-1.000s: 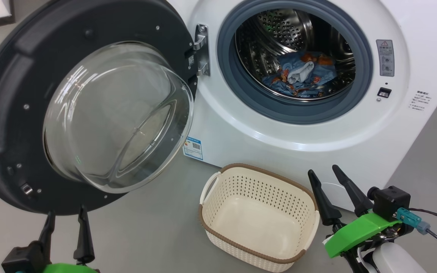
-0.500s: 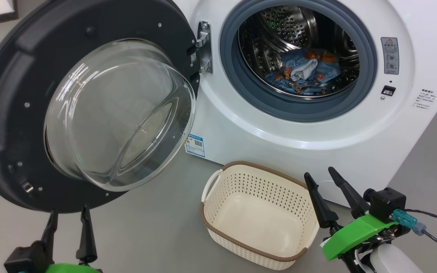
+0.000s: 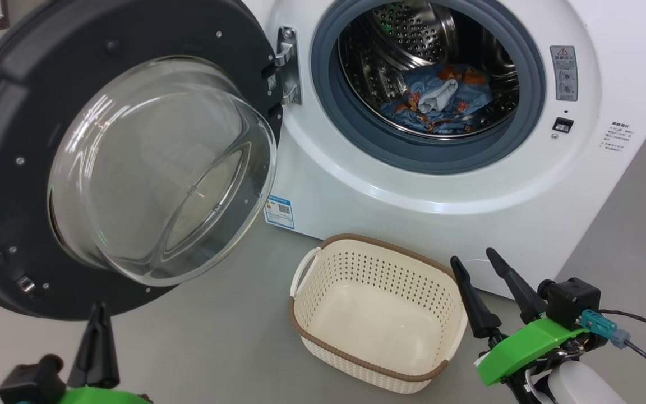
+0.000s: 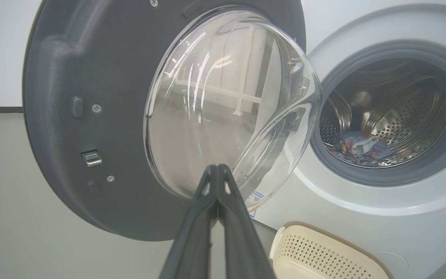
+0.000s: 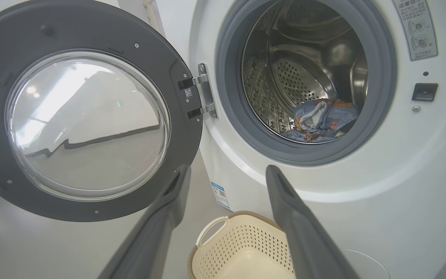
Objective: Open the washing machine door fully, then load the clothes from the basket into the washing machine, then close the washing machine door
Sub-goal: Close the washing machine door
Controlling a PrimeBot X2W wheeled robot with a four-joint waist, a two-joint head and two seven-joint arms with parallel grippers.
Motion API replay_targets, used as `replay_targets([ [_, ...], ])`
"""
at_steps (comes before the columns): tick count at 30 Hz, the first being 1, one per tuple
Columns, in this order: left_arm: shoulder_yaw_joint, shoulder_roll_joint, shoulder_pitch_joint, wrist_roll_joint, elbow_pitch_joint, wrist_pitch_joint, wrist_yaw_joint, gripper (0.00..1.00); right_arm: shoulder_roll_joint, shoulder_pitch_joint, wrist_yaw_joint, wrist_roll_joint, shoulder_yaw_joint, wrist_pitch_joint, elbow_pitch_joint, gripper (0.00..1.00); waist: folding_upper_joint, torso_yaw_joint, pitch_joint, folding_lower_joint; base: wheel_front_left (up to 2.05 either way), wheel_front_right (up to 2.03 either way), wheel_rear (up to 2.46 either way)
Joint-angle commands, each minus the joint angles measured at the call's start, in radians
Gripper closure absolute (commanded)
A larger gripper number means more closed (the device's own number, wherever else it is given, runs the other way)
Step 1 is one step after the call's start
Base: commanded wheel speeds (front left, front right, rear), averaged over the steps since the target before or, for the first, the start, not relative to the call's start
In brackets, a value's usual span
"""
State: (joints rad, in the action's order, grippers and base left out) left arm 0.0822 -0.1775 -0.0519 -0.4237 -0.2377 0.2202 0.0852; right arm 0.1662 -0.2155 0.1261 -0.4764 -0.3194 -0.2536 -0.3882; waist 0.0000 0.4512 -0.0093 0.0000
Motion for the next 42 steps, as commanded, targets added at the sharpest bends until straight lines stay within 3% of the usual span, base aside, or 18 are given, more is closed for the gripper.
replay_targets([
  [1,-0.045,-0.034,-0.034,-0.019,0.037,0.009,-0.011,1.00,0.011,-0.025,0.005,-0.009,-0.017,-0.008,0.021,0.00,0.0000,-0.003,0.005,0.0000,0.00,0.00,0.00],
  [10,-0.112,-0.136,-0.159,-0.055,0.203,0.004,-0.060,1.00,0.014,-0.029,0.005,-0.005,-0.015,-0.008,0.020,0.00,0.0000,-0.006,0.017,0.0000,0.00,0.00,0.00],
  [19,-0.239,-0.191,-0.293,-0.243,0.234,-0.063,-0.114,1.00,0.022,-0.040,0.005,-0.005,-0.031,-0.008,0.018,0.00,0.0000,-0.026,0.028,0.0000,0.00,0.00,0.00],
  [27,-0.448,-0.236,-0.419,-0.546,0.030,-0.110,-0.171,1.00,0.032,-0.056,0.005,-0.005,-0.051,-0.008,0.009,0.00,0.0000,-0.077,0.041,0.0000,0.00,0.00,0.00],
  [34,-0.581,-0.328,-0.527,-0.774,-0.248,-0.219,-0.200,1.00,0.045,-0.072,0.005,-0.003,-0.061,-0.008,0.008,0.00,0.0000,-0.120,0.062,0.0000,0.00,0.00,0.00],
  [38,-0.625,-0.363,-0.579,-0.856,-0.398,-0.280,-0.204,1.00,0.054,-0.081,0.005,-0.003,-0.066,-0.008,0.005,0.00,0.0000,-0.137,0.074,0.0000,0.00,0.00,0.00],
  [42,-0.614,-0.402,-0.601,-0.874,-0.511,-0.344,-0.208,1.00,0.057,-0.087,0.005,-0.005,-0.069,-0.008,0.003,0.00,0.0000,-0.153,0.078,0.0000,0.00,0.00,0.00],
])
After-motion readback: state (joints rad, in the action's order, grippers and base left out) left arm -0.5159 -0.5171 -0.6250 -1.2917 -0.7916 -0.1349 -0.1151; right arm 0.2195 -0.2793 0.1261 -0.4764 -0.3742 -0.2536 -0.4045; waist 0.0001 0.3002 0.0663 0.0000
